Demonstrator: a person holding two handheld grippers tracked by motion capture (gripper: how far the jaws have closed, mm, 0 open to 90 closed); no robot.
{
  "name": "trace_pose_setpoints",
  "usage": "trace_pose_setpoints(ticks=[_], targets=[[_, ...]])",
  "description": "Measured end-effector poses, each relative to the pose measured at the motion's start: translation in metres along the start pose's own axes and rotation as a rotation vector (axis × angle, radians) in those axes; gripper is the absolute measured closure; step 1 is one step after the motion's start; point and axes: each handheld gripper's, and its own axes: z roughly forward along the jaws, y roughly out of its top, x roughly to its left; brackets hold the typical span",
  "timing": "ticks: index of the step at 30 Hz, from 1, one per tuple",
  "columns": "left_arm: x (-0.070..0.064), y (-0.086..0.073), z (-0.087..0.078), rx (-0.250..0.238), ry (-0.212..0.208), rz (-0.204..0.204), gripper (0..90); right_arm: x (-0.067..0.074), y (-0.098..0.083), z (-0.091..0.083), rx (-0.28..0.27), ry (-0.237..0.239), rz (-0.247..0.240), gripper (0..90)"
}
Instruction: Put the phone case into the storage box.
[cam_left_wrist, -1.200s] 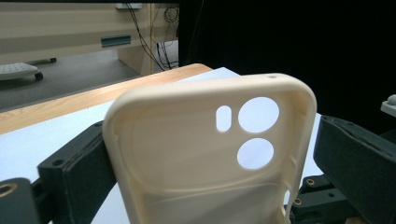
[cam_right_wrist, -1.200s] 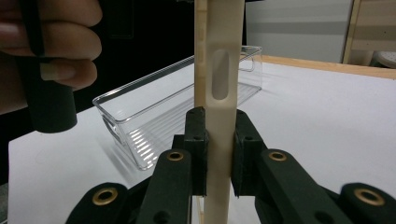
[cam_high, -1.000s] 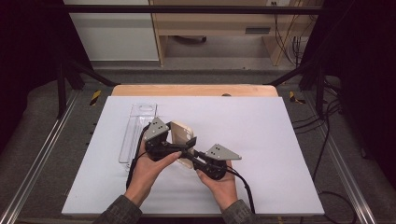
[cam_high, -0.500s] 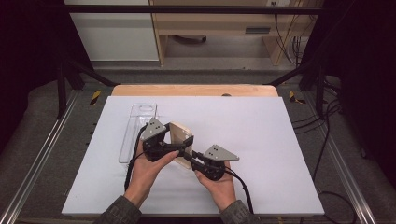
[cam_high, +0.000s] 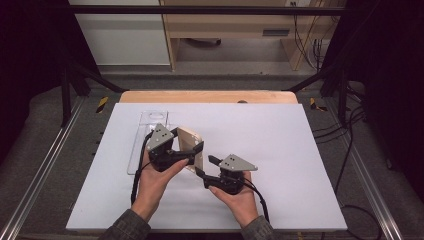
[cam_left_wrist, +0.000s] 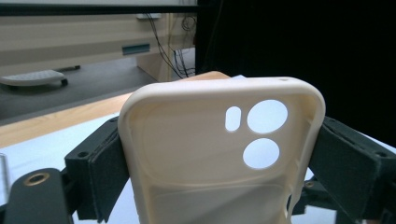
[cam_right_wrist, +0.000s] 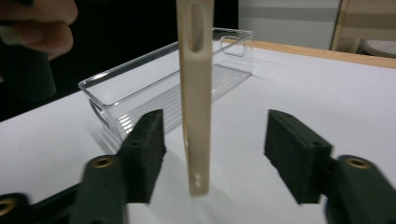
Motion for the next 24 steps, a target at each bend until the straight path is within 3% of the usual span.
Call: trace_pose_setpoints(ticks=[6,12,24], targets=[[0.007,0.008,-0.007,-0.028,0.033,0.008,11.3,-0.006,0.003,-0.012,-0.003,-0.029,-0.033,19.7],[0.015,0.014,-0.017,-0.049,0.064,0.006,11.4,-0.017,0.003,-0.025,0.008,-0.050,-0.037,11.1],[0.028,0.024,-0.031,-0.074,0.109,0.004,11.3,-0.045,-0.001,-0.054,0.007,-0.070,-0.026,5.9]])
